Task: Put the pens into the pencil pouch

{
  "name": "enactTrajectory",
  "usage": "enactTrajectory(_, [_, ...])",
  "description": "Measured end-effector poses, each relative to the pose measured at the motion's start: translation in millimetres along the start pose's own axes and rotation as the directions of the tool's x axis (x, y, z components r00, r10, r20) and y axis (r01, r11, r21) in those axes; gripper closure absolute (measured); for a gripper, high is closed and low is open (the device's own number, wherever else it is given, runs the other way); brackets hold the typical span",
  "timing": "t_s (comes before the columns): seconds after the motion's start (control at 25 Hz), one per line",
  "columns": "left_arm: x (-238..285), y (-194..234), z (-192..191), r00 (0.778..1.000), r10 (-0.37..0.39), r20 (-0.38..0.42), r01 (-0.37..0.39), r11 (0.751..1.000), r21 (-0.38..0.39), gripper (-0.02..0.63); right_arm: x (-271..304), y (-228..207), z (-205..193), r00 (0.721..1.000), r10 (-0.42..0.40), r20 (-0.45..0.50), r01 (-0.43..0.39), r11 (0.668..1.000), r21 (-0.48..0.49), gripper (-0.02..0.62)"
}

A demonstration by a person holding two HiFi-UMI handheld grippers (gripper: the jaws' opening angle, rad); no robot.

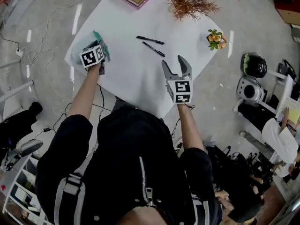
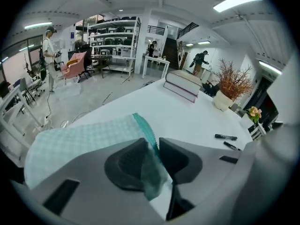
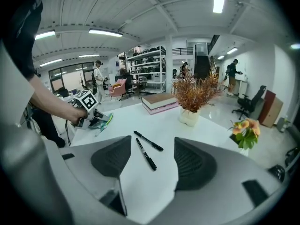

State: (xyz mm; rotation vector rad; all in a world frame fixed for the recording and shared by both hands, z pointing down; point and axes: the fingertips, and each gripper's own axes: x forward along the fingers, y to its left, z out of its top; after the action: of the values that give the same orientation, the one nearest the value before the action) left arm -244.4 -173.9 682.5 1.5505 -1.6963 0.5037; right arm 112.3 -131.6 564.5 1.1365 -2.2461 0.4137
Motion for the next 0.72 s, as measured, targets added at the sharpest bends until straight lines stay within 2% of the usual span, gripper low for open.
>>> enactTrajectory(0.08, [-4, -4, 4, 1.000, -0.016, 0.026, 0.015, 1.000, 0.018, 0.508, 4, 0, -4, 1.000, 0.005, -0.013, -0.005, 1.000, -0.006, 0.313])
enactTrajectory(0.2, [-13, -15, 6, 0.997, -0.057, 0.049, 0.051, 0.992, 0.113, 0.529, 13, 2, -12, 0.999, 0.017, -0.041, -0.018, 1.000, -0.018, 0.313])
enactTrajectory(0.4, [-27, -39, 6, 0.985, -0.167, 0.047, 0.149, 0.953, 0.264, 0.538, 29, 5, -28, 0.994, 0.042, -0.098, -0.045, 0.998, -0.034, 0.321])
enactTrajectory(0.52, [-36, -49, 6, 0.974, -0.222, 0.041, 0.199, 0.930, 0.310, 0.546, 38, 8, -38, 0.990, 0.056, -0.131, -0.063, 0.997, -0.047, 0.321])
enactTrajectory(0.72, [-52, -58, 16, 0.962, -0.265, 0.057, 0.228, 0.904, 0.361, 0.561, 58, 12, -57, 0.978, 0.083, -0.191, -0.096, 0.993, -0.062, 0.328])
